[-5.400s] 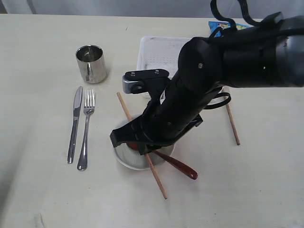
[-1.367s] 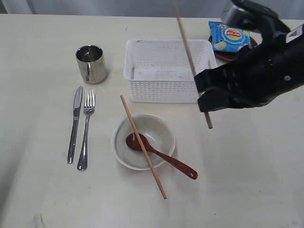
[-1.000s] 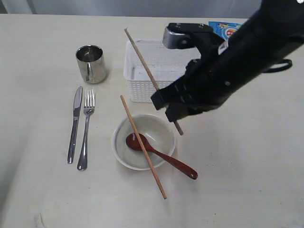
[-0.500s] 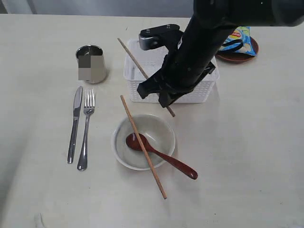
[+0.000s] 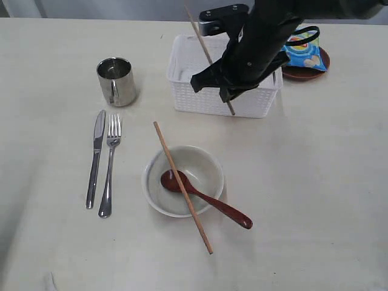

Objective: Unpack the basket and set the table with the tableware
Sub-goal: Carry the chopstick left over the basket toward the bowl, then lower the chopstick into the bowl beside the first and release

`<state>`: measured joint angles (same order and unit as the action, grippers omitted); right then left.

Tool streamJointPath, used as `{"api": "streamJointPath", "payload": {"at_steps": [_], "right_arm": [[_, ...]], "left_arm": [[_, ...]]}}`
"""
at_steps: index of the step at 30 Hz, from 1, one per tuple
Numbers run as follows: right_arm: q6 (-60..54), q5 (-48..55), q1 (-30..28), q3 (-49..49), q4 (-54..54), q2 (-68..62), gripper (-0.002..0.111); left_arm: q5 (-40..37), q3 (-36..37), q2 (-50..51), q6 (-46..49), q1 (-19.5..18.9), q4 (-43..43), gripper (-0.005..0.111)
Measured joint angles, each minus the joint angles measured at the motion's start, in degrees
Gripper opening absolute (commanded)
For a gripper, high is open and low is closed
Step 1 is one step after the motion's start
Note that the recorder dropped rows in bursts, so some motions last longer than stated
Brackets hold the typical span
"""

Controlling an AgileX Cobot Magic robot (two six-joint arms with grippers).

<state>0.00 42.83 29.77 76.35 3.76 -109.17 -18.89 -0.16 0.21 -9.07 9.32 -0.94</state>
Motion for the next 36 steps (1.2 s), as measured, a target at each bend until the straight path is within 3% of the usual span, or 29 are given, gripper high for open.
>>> {"api": "streamJointPath", "payload": {"at_steps": [5, 12, 17, 20, 26, 36], "right_arm": [[-1.48, 3.1, -0.63, 0.1, 1.55, 1.52, -0.001], [-2.49, 10.24, 2.84, -0.02, 10.34, 9.74, -0.001], [-2.31, 13.74, 3.18, -8.09, 21.18, 18.47, -0.001], [-2.31, 14.24, 3.45, -13.14, 23.3, 20.04, -0.001], [-2.31, 13.31, 9.47, -22.87, 27.51, 21.25, -0.001], [-1.86, 10.9, 11.46, -24.26, 29.38, 21.25, -0.001]], "left_arm": [[0.0, 0.0, 0.0, 0.0, 0.0, 0.0, 0.0], [0.0, 0.0, 0.0, 0.0, 0.0, 0.0, 0.0], [0.0, 0.0, 0.0, 0.0, 0.0, 0.0, 0.0], [0.0, 0.0, 0.0, 0.0, 0.0, 0.0, 0.0], [0.0, 0.0, 0.0, 0.0, 0.0, 0.0, 0.0], [0.0, 0.0, 0.0, 0.0, 0.0, 0.0, 0.0]]}}
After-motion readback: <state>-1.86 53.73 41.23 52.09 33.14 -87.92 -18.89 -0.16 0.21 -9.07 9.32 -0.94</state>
